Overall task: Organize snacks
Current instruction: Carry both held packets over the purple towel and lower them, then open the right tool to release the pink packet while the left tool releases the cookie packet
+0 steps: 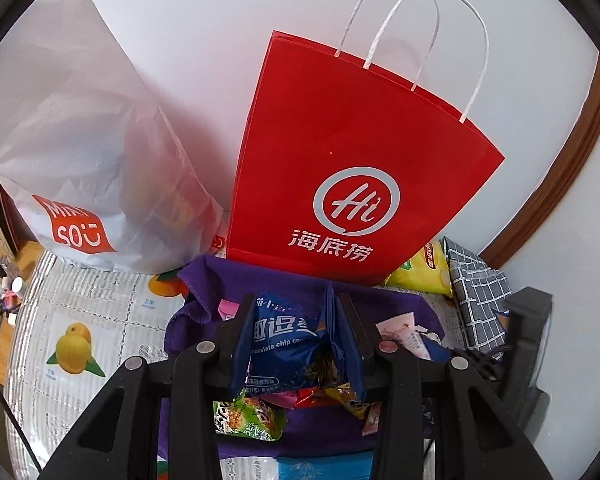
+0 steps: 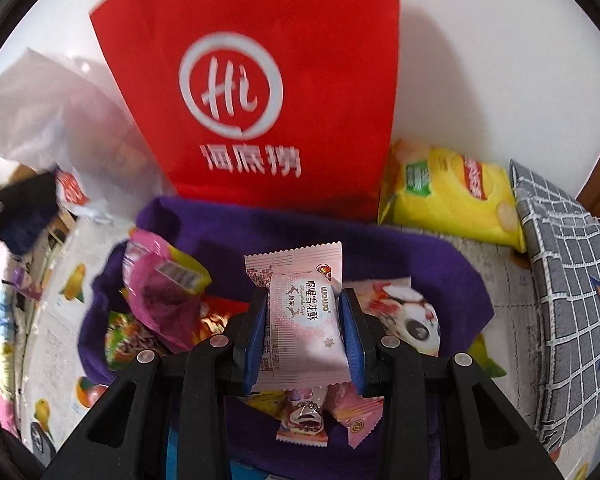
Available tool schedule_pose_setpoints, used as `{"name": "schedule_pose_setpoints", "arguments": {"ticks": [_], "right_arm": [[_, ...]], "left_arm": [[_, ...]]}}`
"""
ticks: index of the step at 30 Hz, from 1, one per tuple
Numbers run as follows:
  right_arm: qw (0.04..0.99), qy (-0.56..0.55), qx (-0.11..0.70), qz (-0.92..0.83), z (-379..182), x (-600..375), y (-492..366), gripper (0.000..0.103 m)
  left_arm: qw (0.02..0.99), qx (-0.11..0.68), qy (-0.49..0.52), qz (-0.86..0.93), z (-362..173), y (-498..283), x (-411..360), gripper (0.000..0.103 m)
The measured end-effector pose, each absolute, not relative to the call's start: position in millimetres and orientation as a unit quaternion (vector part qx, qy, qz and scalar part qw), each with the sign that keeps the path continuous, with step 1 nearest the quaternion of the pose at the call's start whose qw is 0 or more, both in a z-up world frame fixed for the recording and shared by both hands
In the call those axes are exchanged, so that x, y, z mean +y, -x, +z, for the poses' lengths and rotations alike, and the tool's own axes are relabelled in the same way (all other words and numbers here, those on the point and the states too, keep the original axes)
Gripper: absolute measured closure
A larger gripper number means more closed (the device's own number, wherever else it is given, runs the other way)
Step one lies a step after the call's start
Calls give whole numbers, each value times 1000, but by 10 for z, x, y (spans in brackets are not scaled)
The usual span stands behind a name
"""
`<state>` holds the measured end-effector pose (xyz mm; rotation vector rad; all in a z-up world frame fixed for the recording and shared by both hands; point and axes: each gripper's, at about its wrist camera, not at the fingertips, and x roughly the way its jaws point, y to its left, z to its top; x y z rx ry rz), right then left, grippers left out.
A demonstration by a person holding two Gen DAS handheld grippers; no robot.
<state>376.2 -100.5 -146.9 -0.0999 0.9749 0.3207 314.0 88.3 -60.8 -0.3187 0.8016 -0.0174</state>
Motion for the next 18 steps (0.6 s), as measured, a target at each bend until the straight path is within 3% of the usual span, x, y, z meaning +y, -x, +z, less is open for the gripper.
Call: {"name": "schedule_pose_setpoints", "arguments": {"ticks": [18], "right_arm": [[857,57,496,129,-1663,-978,-3859,67]], "left_arm": [[901,403,162,-13,-649,-3201,889,66]]}}
